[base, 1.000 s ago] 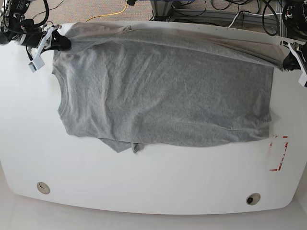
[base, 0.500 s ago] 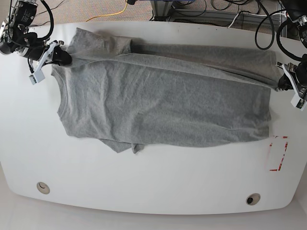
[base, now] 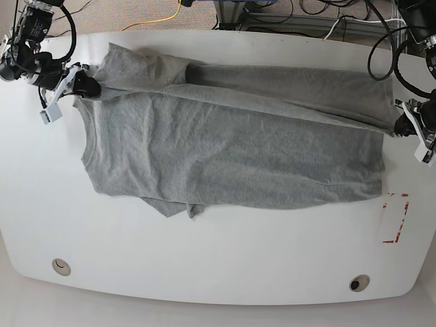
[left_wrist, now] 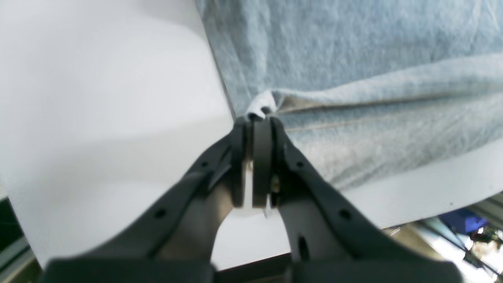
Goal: Layout the t-shirt on the table in an organized manner, then fold the t-shirt properly
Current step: 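Open both grippers and release the shirt's corners, then move the right gripper along the shirt edge, smoothing the fabric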
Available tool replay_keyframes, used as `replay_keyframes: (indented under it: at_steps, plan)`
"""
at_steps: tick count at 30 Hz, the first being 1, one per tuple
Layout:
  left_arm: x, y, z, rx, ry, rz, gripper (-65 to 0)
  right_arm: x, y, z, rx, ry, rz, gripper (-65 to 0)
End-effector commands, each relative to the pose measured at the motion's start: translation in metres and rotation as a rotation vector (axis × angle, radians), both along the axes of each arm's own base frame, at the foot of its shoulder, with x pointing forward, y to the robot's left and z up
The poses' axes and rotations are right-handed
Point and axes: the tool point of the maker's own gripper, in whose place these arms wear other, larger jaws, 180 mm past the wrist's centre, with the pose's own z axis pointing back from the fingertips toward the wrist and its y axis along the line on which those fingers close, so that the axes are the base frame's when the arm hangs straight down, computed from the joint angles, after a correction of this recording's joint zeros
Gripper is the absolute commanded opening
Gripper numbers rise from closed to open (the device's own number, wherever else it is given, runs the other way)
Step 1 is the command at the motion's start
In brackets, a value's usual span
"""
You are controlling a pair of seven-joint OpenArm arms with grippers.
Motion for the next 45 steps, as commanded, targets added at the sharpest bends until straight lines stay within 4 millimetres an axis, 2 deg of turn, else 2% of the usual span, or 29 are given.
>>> replay_keyframes:
  at_steps: [1,4,5,6,8,11,12,16,18,22,24,30,37,45]
  plan:
    - [0.009,0.002,0.011,0.016,-0.038,-0.013,-64.6,0.008,-0.005,0.011,-0.009,-0.042,-0.001,-56.8]
    - [0.009,0.003,0.01,0.034,-0.029,-0.016,-64.3,0.007,-0.005,0.011,-0.01,-0.042,-0.003,-42.5]
    - [0.008,0.003,0.007,0.045,-0.019,-0.017,-63.7,0.008,-0.005,0.011,-0.01,-0.044,-0.003,-36.0]
    - [0.008,0.003,0.007,0.053,-0.014,-0.018,-63.2,0.008,-0.005,0.011,-0.01,-0.044,-0.003,-32.8]
    - [0.007,0.006,0.003,0.081,0.003,-0.016,-57.9,0.008,-0.006,0.012,-0.01,-0.044,-0.004,-18.4]
    - [0.011,0.01,0.006,0.108,-0.002,-0.01,-48.5,0.008,-0.005,0.012,-0.01,-0.046,-0.004,-3.3]
    - [0.012,0.011,0.008,0.112,-0.006,-0.008,-46.0,0.008,-0.006,0.013,-0.01,-0.047,-0.003,-0.3]
    - [0.014,0.014,0.011,0.126,-0.014,0.001,-35.1,0.007,-0.012,0.016,-0.018,-0.054,-0.019,0.0]
    - [0.014,0.015,0.012,0.131,-0.014,-0.001,-32.6,0.005,-0.017,0.017,-0.021,-0.059,-0.043,0.0]
    - [0.014,0.018,0.014,0.136,-0.019,0.006,-32.1,-0.008,-0.023,0.013,-0.027,-0.031,-0.064,0.0]
    - [0.016,0.031,0.026,0.152,-0.046,0.035,-31.9,-0.017,-0.019,0.006,-0.01,-0.008,-0.074,0.0]
    - [0.022,0.043,0.043,0.158,-0.098,0.078,-31.9,-0.044,-0.011,-0.009,0.012,0.063,-0.085,0.0]
    - [0.022,0.052,0.067,0.192,-0.172,0.109,-31.9,-0.072,0.009,-0.027,0.076,0.13,-0.113,0.0]
    - [0.023,0.049,0.073,0.209,-0.19,0.096,-31.9,-0.086,0.049,-0.041,0.173,0.173,-0.099,0.0]
